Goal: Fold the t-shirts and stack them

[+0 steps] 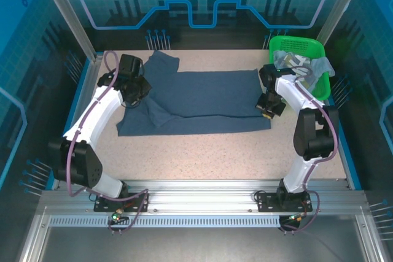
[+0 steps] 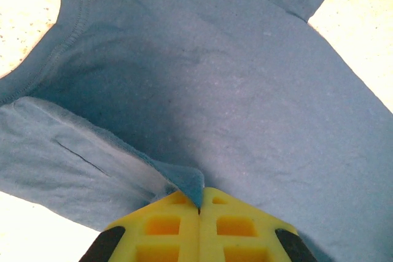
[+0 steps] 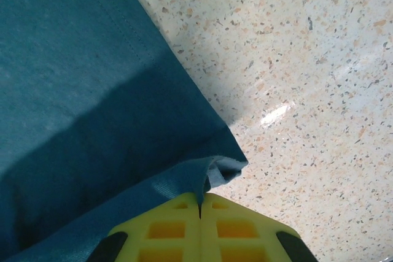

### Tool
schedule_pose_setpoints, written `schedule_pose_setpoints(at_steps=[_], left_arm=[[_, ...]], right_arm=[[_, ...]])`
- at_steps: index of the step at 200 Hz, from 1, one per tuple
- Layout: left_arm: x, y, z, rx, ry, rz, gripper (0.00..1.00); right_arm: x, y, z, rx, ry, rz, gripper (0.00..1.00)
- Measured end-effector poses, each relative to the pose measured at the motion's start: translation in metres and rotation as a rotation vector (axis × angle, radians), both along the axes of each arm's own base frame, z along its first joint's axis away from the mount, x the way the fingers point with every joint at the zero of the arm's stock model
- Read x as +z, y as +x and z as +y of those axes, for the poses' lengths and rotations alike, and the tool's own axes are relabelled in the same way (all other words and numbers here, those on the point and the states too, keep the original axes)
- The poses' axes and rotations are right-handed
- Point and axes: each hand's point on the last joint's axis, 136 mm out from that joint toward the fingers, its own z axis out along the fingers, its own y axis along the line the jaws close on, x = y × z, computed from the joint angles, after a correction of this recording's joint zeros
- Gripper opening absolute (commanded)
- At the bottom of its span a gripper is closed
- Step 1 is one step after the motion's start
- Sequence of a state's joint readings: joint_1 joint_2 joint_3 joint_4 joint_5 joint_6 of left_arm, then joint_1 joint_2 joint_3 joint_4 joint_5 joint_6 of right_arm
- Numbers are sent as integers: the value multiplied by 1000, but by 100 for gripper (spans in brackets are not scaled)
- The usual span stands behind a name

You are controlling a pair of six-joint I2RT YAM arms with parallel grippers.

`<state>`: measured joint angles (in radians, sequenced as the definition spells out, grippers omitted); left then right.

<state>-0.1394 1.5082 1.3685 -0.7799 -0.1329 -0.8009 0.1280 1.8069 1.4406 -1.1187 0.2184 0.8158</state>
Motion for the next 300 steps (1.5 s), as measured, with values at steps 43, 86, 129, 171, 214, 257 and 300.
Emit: schedule_pose_setpoints(at_steps=[43,86,129,171,214,257,300], left_arm=[[1,3,4,12,0,-2,0],[-4,7,5,-1,10,4,0],[-7,17,8,6,9,2,0],[-10,33,5,-18,-7,-11,0],[-23,41,4,-20,-13,11,0],[-34,46,6,-18,-27,27,0],[-34,64,4,-45,-80,-4,39]], right_arm=[[6,9,-1,-1,-9,-19,0],[-5,11,-2,-9,-21,17,0],[-9,21,-5,-20,-39,18,0],[-8,28,-6,-30,-47,17,0],[-16,32,-6,-37,-55,34,0],[-20,35,-8,-40,-70,47,0],[-13,46,-7,-33,-66,6,34]])
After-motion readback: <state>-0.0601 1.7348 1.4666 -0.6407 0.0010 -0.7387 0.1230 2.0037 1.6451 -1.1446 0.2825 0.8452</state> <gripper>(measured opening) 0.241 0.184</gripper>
